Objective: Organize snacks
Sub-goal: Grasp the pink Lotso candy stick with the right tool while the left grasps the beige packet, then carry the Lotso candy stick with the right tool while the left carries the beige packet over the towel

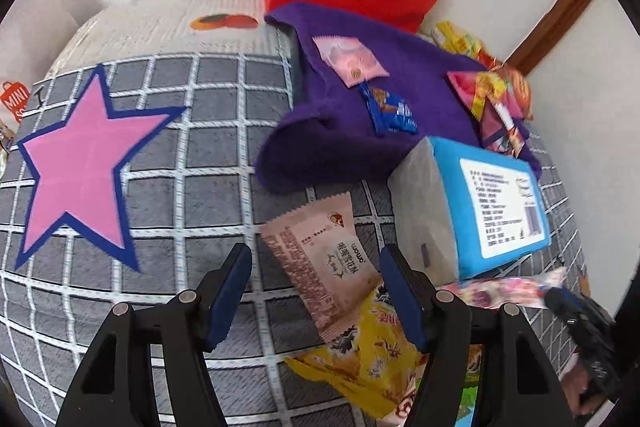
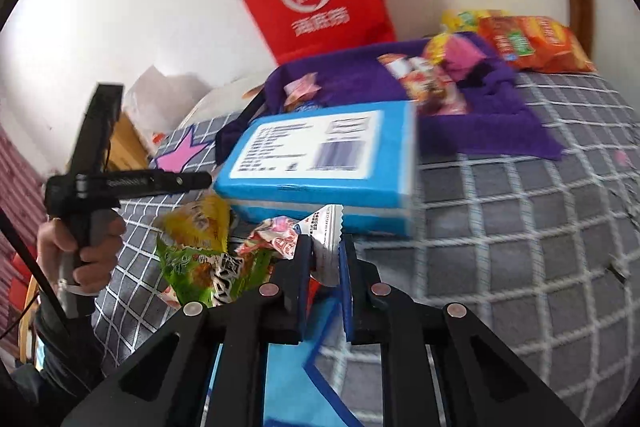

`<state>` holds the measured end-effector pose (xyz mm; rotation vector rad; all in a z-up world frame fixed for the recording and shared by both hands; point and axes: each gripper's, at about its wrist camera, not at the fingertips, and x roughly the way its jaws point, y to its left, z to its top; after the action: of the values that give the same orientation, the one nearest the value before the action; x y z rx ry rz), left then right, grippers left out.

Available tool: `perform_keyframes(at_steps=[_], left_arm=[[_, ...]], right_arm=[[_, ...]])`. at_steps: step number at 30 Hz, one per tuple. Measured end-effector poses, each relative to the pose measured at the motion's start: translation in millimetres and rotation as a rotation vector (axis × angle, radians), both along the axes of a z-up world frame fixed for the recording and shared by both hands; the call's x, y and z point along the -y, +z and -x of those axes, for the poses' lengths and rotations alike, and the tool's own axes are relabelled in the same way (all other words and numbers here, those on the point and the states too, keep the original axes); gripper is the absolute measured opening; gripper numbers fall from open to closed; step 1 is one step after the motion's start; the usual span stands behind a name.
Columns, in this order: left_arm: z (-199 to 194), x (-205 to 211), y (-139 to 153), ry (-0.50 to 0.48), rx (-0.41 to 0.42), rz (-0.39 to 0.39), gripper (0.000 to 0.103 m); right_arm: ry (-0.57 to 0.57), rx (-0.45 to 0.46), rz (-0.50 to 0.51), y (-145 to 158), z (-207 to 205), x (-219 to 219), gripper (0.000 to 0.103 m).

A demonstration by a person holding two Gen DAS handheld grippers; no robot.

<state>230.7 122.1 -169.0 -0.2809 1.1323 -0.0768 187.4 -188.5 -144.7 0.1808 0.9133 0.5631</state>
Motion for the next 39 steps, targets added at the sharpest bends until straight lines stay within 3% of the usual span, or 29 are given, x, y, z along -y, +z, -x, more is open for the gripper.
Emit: perform_keyframes(at_steps=[7, 9, 14, 16, 18, 23, 29, 32, 33, 39], left_arm=[[-9.0, 20.6, -11.4, 0.003, -0.013, -0.088, 0.062], [-9.2, 24.8, -12.0, -0.001, -0.005, -0.119, 0.055], [-5.2, 23.5, -9.0, -0.016, 0.023, -0.133, 0.051], [-1.2, 13.5, -4.6, 0.009, 0.032, -0.126, 0.051], [0.4, 6.4, -2.2, 0.018, 0.029, -0.131, 0.051], [9.3, -14.8, 4.8, 0.052, 0.018, -0.144, 0.051], [11.2, -25.6, 4.8, 0.073, 0.017, -0.123, 0.048], [12.5, -29.1, 4.2, 0.077, 0.02, -0.102, 0.047], [13.5, -30.7, 5.0, 0.078, 0.023, -0.092, 0.046], [17.5, -37.2, 14.6, 0.091, 0.042, -0.069, 0.046]], right_arm=[[-0.093, -0.022, 0.033, -1.1, 30.1, 56.6, 0.012], [-0.09, -0.041, 0.065, -5.4, 40.7, 66.8, 0.012], [-0.044, -0.095, 0.161, -20.5, 56.0, 69.6, 0.016], [-0.054, -0.059, 0.179, -17.4, 55.9, 69.7, 0.023], [-0.059, -0.025, 0.171, -12.3, 51.9, 67.8, 0.048], [0.019, 0.062, 0.201, -0.6, 30.4, 43.0, 0.058], [0.092, 0.021, 0.281, -24.4, 6.3, 7.3, 0.056], [0.111, 0.014, 0.354, -41.8, 3.2, -3.3, 0.042], [0.094, 0.037, 0.345, -39.7, 4.9, -1.3, 0.025], [0.046, 0.032, 0.311, -27.0, 10.1, 15.3, 0.023]])
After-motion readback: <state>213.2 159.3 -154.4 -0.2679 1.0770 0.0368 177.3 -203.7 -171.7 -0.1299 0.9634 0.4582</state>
